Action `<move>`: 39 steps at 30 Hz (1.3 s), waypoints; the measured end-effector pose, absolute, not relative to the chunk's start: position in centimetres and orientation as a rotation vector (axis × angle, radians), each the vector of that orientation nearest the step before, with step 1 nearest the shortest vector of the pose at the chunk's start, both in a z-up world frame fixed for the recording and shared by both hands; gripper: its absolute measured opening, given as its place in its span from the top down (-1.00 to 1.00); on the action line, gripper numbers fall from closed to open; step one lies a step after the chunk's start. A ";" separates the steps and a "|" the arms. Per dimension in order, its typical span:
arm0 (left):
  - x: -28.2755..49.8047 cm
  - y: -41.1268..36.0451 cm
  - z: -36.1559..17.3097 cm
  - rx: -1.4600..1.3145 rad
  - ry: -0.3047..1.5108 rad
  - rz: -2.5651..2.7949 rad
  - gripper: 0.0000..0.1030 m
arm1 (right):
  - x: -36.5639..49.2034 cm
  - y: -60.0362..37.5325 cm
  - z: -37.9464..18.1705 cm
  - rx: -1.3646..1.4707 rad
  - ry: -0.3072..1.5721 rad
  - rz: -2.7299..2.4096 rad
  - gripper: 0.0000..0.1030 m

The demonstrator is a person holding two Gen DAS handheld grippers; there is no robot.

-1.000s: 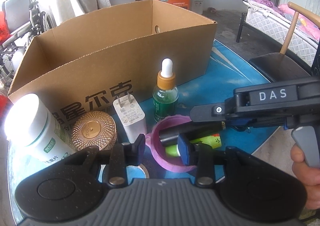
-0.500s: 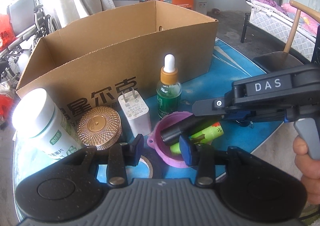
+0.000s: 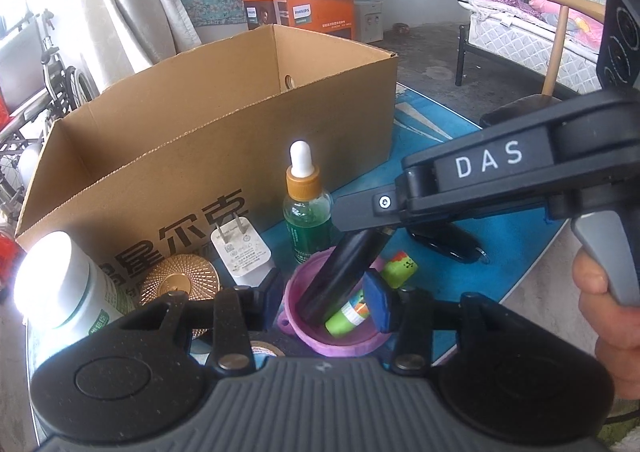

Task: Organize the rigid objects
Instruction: 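Lift the black battery out of the pink cup with the right tool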

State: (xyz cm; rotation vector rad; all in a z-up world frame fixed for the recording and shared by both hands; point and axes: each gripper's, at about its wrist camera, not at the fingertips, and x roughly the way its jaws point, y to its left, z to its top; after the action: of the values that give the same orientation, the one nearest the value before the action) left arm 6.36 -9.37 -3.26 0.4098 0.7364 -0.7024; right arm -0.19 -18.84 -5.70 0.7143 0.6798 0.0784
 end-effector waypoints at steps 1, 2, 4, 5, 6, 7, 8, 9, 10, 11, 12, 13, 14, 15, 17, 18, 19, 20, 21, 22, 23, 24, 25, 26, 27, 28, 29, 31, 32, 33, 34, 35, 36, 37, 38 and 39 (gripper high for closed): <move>6.4 -9.4 -3.3 0.411 0.736 -0.706 0.12 | -0.2 -18.7 -5.5 0.704 0.676 0.081 0.58; 6.5 -9.4 -3.3 0.411 0.736 -0.710 0.15 | -0.1 -18.6 -5.4 0.698 0.674 0.083 0.58; 6.6 -9.5 -3.3 0.409 0.734 -0.716 0.22 | -0.1 -18.5 -5.4 0.694 0.674 0.087 0.58; 6.6 -9.5 -3.3 0.407 0.732 -0.719 0.27 | 0.0 -18.4 -5.4 0.695 0.676 0.091 0.58; 6.5 -9.5 -3.4 0.404 0.731 -0.722 0.30 | 0.0 -18.4 -5.4 0.696 0.676 0.097 0.58; 6.5 -9.3 -3.4 0.401 0.730 -0.725 0.37 | 0.0 -18.3 -5.4 0.695 0.675 0.101 0.58; 6.5 -9.4 -3.4 0.397 0.730 -0.727 0.41 | 0.0 -18.2 -5.4 0.693 0.676 0.106 0.57; 6.5 -9.3 -3.4 0.393 0.730 -0.732 0.44 | 0.0 -18.1 -5.4 0.692 0.676 0.110 0.56; 6.4 -9.3 -3.4 0.390 0.729 -0.733 0.48 | 0.0 -18.0 -5.4 0.688 0.676 0.112 0.56; 6.3 -9.2 -3.4 0.392 0.726 -0.732 0.49 | 0.0 -17.9 -5.4 0.685 0.675 0.114 0.56; 6.2 -9.3 -3.3 0.396 0.721 -0.731 0.49 | 0.1 -17.9 -5.4 0.682 0.675 0.116 0.56; 6.1 -9.3 -3.3 0.400 0.715 -0.730 0.50 | 0.1 -17.9 -5.4 0.682 0.675 0.118 0.56; 6.0 -9.3 -3.3 0.404 0.710 -0.729 0.51 | 0.2 -17.9 -5.5 0.681 0.675 0.120 0.56; 6.0 -9.3 -3.3 0.408 0.705 -0.728 0.51 | 0.3 -17.8 -5.5 0.679 0.675 0.123 0.56; 5.9 -9.4 -3.3 0.412 0.698 -0.725 0.52 | 0.3 -17.7 -5.5 0.675 0.673 0.126 0.56; 5.9 -9.3 -3.2 0.411 0.696 -0.725 0.52 | 0.3 -17.7 -5.4 0.672 0.671 0.127 0.56; 5.9 -9.3 -3.1 0.410 0.691 -0.725 0.52 | 0.3 -17.6 -5.3 0.666 0.669 0.128 0.56; 5.9 -9.3 -3.0 0.410 0.686 -0.723 0.52 | 0.2 -17.5 -5.2 0.663 0.665 0.128 0.56; 5.8 -9.2 -2.9 0.411 0.680 -0.721 0.52 | 0.2 -17.4 -5.1 0.660 0.659 0.131 0.56; 5.7 -9.1 -2.8 0.410 0.673 -0.720 0.52 | 0.2 -17.4 -5.0 0.656 0.655 0.133 0.57; 5.6 -9.1 -2.7 0.410 0.665 -0.716 0.52 | 0.1 -17.3 -4.8 0.649 0.650 0.135 0.57; 5.5 -8.9 -2.6 0.408 0.660 -0.711 0.52 | 0.1 -17.2 -4.6 0.642 0.646 0.138 0.57; 5.4 -8.9 -2.5 0.404 0.656 -0.707 0.52 | 0.0 -17.0 -4.4 0.629 0.641 0.140 0.57; 5.3 -8.8 -2.4 0.401 0.652 -0.703 0.52 | -0.1 -16.8 -4.1 0.618 0.638 0.141 0.57; 5.2 -8.7 -2.2 0.399 0.645 -0.699 0.52 | -0.2 -16.6 -3.8 0.603 0.632 0.143 0.57; 5.0 -8.6 -1.9 0.398 0.637 -0.696 0.52 | -0.4 -16.5 -3.5 0.593 0.624 0.145 0.57; 4.8 -8.5 -1.7 0.398 0.628 -0.693 0.52 | -0.5 -16.4 -3.2 0.584 0.616 0.147 0.57; 4.3 -8.3 -1.2 0.400 0.608 -0.687 0.52 | -0.9 -16.3 -2.5 0.568 0.599 0.153 0.57; 4.0 -8.2 -0.9 0.401 0.597 -0.683 0.52 | -1.1 -16.2 -2.2 0.562 0.592 0.156 0.57; 3.8 -8.1 -0.5 0.403 0.586 -0.680 0.52 | -1.4 -16.2 -1.7 0.553 0.581 0.160 0.57; 3.5 -8.0 -0.1 0.403 0.575 -0.677 0.52 | -1.7 -16.1 -1.2 0.545 0.572 0.164 0.57; 3.2 -8.0 0.3 0.402 0.565 -0.675 0.52 | -2.0 -16.1 -0.7 0.538 0.562 0.168 0.57; 2.9 -8.0 0.8 0.401 0.553 -0.672 0.52 | -2.3 -16.0 -0.2 0.527 0.549 0.172 0.57; 2.6 -7.9 1.3 0.399 0.542 -0.669 0.52 | -2.7 -15.9 0.4 0.518 0.536 0.176 0.57; 2.2 -7.8 1.7 0.398 0.529 -0.667 0.52 | -3.0 -15.8 0.9 0.509 0.526 0.180 0.58; 1.8 -7.7 2.3 0.396 0.515 -0.664 0.52 | -3.5 -15.7 1.7 0.495 0.508 0.185 0.58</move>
State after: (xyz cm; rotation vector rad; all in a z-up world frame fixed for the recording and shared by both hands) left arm 1.84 -7.68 2.32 0.3961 0.5149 -0.6644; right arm -3.48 -15.67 1.67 0.4949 0.5077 0.1847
